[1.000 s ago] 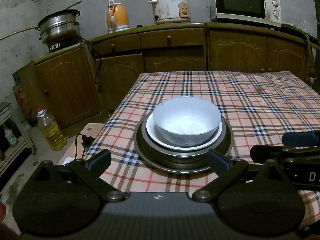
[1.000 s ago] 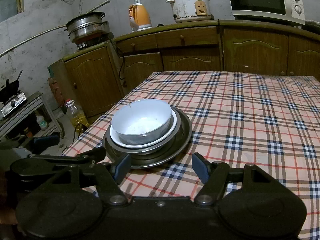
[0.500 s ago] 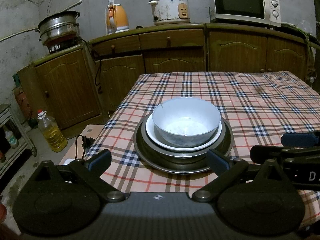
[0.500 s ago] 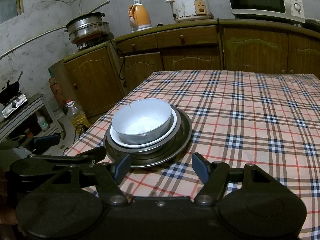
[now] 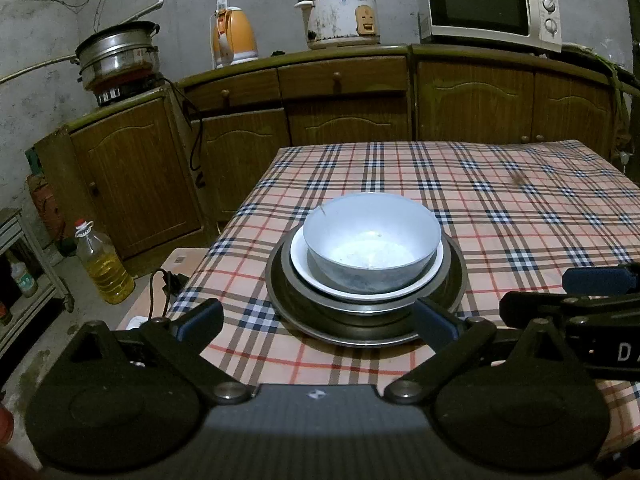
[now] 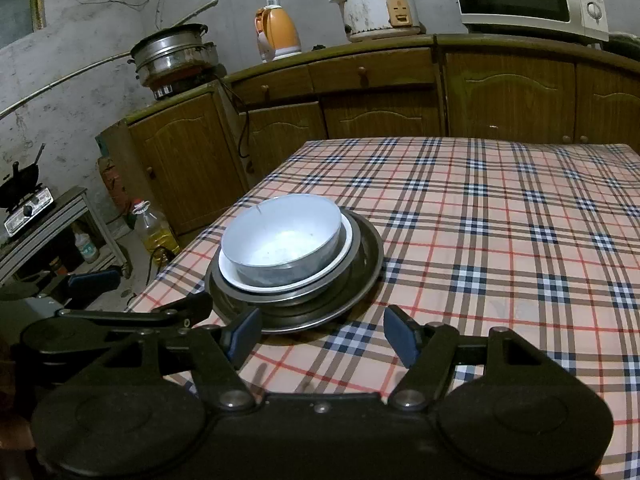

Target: Organize plates and bowls

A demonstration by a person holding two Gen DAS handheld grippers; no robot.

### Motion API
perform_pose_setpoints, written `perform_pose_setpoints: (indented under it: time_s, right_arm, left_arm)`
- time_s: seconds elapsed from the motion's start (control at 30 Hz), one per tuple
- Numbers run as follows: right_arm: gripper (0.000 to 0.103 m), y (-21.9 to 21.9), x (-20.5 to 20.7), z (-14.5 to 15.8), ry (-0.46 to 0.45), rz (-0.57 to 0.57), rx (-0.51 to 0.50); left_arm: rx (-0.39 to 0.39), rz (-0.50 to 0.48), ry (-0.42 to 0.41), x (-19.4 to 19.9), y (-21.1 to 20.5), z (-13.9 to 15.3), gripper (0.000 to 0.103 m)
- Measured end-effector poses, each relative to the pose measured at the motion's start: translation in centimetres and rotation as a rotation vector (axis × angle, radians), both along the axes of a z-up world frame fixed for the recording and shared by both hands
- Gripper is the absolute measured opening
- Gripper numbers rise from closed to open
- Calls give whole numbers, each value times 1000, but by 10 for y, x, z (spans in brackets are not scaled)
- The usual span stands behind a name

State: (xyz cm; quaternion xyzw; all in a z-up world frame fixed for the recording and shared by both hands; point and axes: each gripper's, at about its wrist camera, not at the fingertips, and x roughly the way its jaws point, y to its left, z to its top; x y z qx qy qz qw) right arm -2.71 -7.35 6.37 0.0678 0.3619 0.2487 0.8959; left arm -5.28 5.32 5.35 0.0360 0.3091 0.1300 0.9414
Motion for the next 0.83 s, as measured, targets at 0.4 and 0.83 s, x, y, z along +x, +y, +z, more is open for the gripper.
perform_pose_setpoints:
  time_s: [0.4,0.83]
  right_arm:
    - [81,-1,1,0,1,0,2]
    - [81,-1,1,-1,3,-3,2]
  left_arm:
    - [-2,0,0,1,0,-1,103]
    - [-19,-7,-1,1,-2,-2,101]
